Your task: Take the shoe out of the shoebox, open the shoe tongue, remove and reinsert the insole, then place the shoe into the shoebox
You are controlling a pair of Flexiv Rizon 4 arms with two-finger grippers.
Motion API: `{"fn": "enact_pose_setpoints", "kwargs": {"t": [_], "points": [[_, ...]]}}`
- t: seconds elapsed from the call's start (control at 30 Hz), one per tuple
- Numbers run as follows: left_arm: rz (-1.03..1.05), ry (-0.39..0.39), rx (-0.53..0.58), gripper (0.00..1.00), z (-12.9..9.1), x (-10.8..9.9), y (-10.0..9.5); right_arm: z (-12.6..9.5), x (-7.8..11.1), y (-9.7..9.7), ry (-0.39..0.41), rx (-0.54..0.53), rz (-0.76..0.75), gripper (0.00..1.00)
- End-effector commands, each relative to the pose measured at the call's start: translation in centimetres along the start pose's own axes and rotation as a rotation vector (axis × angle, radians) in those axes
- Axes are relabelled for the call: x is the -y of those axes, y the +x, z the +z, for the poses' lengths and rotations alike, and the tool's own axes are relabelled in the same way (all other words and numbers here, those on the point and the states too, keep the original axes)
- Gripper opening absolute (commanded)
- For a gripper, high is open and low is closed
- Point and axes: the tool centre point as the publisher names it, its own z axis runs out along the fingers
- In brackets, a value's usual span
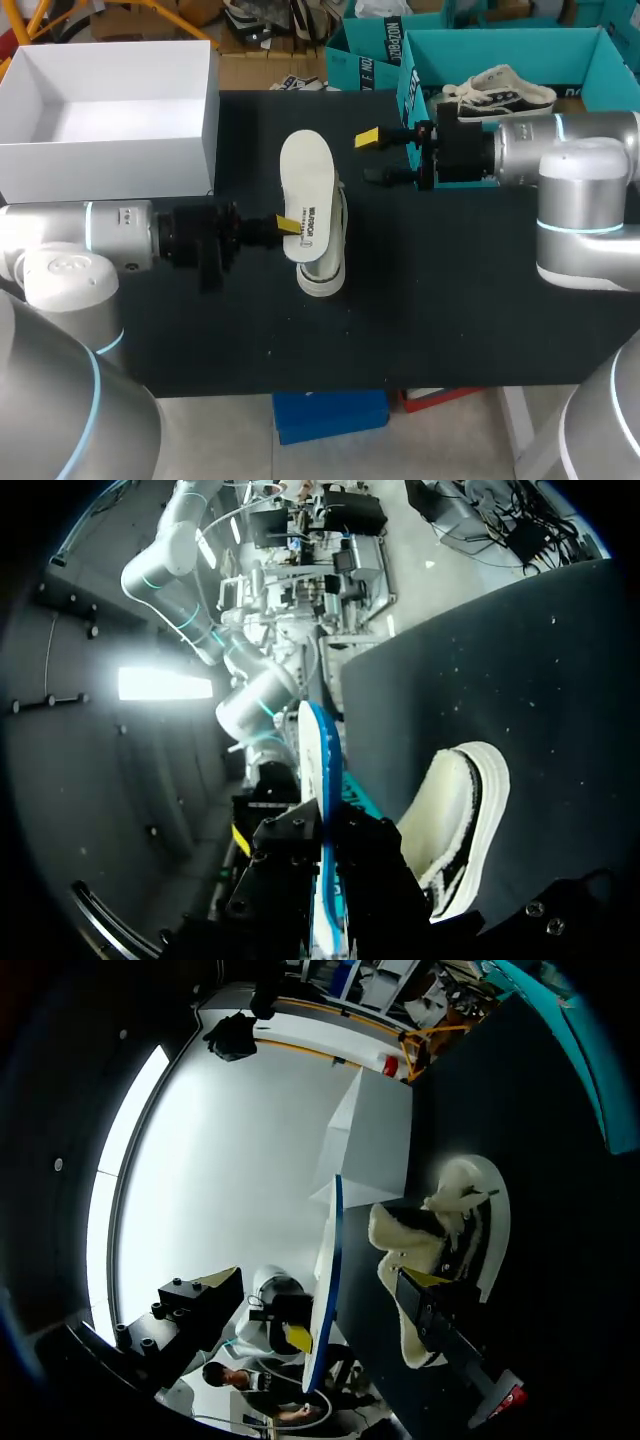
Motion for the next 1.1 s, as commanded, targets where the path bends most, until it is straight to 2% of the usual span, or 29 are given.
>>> {"fn": "enact_pose_setpoints", "kwargs": {"t": [0.03,0.77,0.83,0.9,0.93,1.1], "points": [[0.003,-0.005,-0.002,0.00,0.1,0.2,0.0,2.0,-0.5,-0.8,0.058,0.003,0.003,1.00],[0.003,-0.005,-0.002,0.00,0.1,0.2,0.0,6.5,1.4,0.0,0.195,-0.005,0.055,1.00],[0.003,-0.005,-0.002,0.00,0.1,0.2,0.0,6.8,1.5,-0.1,0.202,-0.007,0.060,0.93],[0.003,-0.005,-0.002,0.00,0.1,0.2,0.0,7.0,1.7,-0.2,0.211,-0.007,0.064,0.91],[0.003,-0.005,-0.002,0.00,0.1,0.2,0.0,7.2,1.8,-0.2,0.213,-0.007,0.067,0.85],[0.003,-0.005,-0.002,0.00,0.1,0.2,0.0,7.5,2.4,-0.5,0.223,-0.002,0.081,0.80]]}}
